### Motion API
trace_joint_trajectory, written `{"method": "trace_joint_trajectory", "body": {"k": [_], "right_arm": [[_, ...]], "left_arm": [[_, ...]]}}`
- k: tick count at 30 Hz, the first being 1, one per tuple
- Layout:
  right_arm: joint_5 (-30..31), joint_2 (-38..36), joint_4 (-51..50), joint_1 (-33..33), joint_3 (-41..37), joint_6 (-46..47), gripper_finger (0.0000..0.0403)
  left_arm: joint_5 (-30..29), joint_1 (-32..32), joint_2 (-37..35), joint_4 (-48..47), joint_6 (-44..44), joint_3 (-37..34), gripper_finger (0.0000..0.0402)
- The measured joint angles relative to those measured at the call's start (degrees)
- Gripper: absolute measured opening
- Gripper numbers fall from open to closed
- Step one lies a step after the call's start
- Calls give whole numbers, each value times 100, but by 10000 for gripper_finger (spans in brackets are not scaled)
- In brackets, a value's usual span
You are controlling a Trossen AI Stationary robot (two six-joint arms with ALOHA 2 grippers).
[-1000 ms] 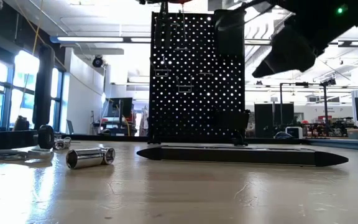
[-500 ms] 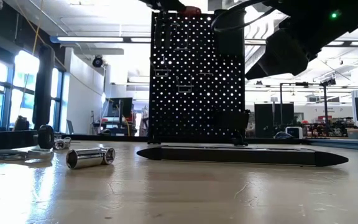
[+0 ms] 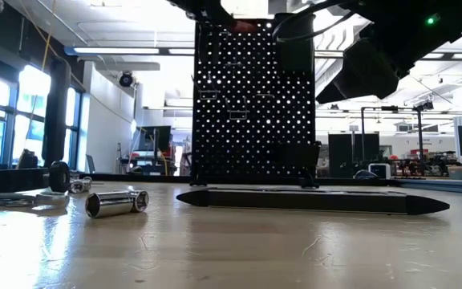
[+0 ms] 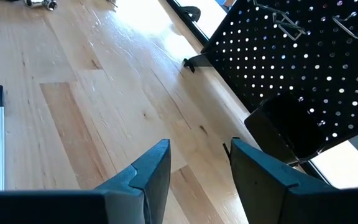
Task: Hang tools onto peg board
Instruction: Hang the allen wrench on the peg board
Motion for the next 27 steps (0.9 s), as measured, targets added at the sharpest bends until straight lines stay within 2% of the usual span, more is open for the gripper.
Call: {"method": "trace_joint_trajectory", "body": {"k": [16, 27], "right_arm": [[-34, 3, 88, -1, 0, -2, 158], [-40, 7, 88, -2, 0, -6, 158]], "left_arm": [[-24, 161, 186, -368, -342, 0, 39], [-117, 161, 286, -443, -557, 0, 64]]}}
